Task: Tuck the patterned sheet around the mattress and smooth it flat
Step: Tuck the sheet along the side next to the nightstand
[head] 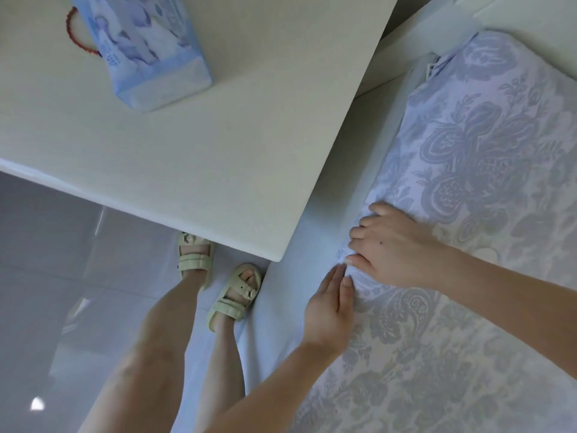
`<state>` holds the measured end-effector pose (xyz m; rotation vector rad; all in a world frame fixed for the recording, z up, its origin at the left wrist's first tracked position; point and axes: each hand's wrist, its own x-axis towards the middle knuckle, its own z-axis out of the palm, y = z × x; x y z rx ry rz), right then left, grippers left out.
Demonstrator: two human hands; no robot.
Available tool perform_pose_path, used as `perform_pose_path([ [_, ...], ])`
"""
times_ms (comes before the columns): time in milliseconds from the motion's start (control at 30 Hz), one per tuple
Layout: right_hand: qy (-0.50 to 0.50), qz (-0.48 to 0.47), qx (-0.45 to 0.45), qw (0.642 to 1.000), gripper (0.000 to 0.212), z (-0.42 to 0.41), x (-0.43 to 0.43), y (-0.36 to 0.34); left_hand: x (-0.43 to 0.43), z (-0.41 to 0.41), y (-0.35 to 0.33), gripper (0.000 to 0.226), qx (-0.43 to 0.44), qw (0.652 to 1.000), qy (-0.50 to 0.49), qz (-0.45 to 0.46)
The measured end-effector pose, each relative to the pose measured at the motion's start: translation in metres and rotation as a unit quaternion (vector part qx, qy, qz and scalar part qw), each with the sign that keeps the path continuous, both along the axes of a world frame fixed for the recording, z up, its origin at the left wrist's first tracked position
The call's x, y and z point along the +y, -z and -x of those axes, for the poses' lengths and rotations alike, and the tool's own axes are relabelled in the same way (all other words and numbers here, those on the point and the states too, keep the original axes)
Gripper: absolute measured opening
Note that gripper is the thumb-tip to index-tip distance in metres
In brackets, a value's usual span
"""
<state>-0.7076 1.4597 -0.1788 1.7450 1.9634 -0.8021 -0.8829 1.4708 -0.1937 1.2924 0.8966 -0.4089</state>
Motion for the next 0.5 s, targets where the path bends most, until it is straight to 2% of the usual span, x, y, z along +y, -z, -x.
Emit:
perform_pose_path([
  [133,-0.070,0.096,-0.028,0.993,0.055,0.007,0.019,-0.002,0.004,-0.016,0.002,0.038,0.036,0.998,-0.054,0.019],
  [267,-0.096,0.123,-0.036,0.987,0.057,0.006,0.016,-0.011,0.005,-0.022,0.007,0.039,0.108,0.967,-0.115,0.200],
  [500,-0.107,0.185,-0.108,0.971,0.063,0.013,0.023,0.015,0.019,-0.033,0.018,0.038,0.122,0.981,-0.021,0.146],
])
